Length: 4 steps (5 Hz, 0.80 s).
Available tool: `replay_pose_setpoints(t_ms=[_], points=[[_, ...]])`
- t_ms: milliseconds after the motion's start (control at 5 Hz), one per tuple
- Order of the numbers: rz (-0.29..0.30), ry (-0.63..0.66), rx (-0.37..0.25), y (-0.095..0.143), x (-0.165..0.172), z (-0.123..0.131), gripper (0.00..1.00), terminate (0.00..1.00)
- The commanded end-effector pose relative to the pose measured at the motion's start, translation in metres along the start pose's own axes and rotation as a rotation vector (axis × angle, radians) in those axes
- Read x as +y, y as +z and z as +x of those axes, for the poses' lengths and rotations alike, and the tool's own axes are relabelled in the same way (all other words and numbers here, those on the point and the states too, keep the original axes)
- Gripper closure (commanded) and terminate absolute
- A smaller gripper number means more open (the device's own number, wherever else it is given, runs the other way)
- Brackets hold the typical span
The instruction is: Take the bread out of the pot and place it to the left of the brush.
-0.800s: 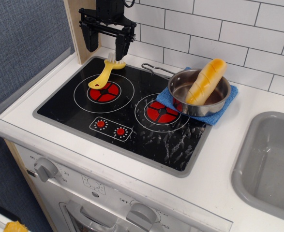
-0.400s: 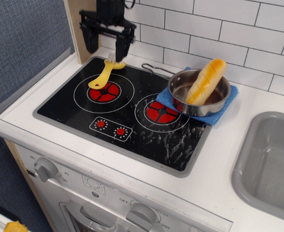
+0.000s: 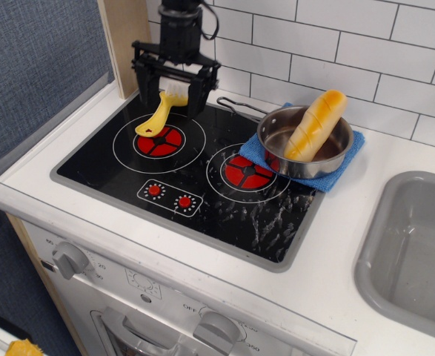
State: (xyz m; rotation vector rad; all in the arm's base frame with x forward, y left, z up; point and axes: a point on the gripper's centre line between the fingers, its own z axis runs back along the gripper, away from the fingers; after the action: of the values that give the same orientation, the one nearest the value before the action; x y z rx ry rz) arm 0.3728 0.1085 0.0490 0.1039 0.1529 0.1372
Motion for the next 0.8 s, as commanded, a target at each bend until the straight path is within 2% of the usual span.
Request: replay_pose_setpoints(t_ms=[0, 200, 600], points=[[0.034, -0.151, -0.198, 0.072, -0.053, -0.016, 0.0, 0.0], [0.0, -0.253, -0.222, 0.07, -0.1, -0.016, 0.0, 0.0], [-0.042, -0.308, -0.222, 0.052, -0.145, -0.012, 0.0, 0.0]])
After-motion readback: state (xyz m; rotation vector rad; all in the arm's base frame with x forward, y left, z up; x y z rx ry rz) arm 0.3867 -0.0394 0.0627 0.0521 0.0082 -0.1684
